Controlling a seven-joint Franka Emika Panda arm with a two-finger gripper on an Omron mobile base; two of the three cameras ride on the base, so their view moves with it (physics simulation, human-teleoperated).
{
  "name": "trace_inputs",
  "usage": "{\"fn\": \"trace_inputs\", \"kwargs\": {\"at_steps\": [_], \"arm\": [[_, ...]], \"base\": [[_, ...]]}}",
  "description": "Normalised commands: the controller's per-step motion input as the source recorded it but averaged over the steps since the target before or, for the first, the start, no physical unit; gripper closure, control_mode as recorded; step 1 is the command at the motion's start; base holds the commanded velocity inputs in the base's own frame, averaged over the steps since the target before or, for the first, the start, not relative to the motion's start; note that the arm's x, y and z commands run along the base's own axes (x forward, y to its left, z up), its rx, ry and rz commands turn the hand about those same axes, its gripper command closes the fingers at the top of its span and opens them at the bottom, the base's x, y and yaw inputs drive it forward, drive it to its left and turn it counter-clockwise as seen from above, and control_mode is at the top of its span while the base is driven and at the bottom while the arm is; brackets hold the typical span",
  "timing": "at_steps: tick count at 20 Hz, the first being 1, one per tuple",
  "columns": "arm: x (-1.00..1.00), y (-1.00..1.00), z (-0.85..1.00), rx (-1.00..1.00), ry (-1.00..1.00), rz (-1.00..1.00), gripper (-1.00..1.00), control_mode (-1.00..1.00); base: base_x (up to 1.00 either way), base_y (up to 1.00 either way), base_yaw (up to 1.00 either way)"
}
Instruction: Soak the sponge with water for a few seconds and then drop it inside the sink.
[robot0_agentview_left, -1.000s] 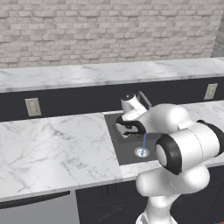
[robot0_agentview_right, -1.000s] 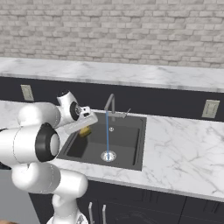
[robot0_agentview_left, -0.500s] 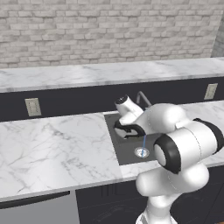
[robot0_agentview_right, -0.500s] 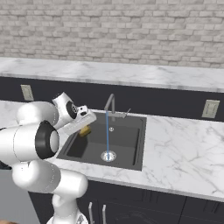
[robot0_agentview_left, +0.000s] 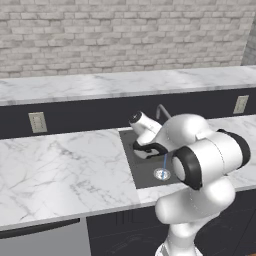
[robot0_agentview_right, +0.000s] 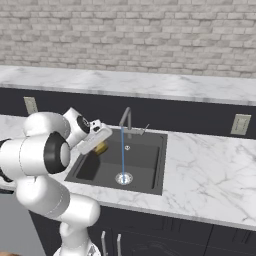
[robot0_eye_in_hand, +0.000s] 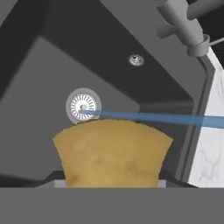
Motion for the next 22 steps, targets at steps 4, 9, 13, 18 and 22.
{"fn": "trace_inputs", "kwargs": {"at_steps": [4, 9, 13, 18, 22], "arm": [[0.09, -0.12, -0.01, -0.05, -0.03, 0.01, 1.0, -1.0], [0.12, -0.1, -0.13, -0.01, 0.0, 0.01, 1.0, -1.0], [0.19, -0.19, -0.24, 0.0, 0.0, 0.02, 1.0, -1.0], [0.16, -0.25, -0.13, 0.0, 0.0, 0.02, 1.0, -1.0], [0.07, -0.12, -0.05, -0.01, -0.01, 0.02, 1.0, -1.0]], "base": [[0.0, 0.0, 0.0], [0.0, 0.0, 0.0], [0.0, 0.0, 0.0], [0.0, 0.0, 0.0], [0.0, 0.0, 0.0]]}}
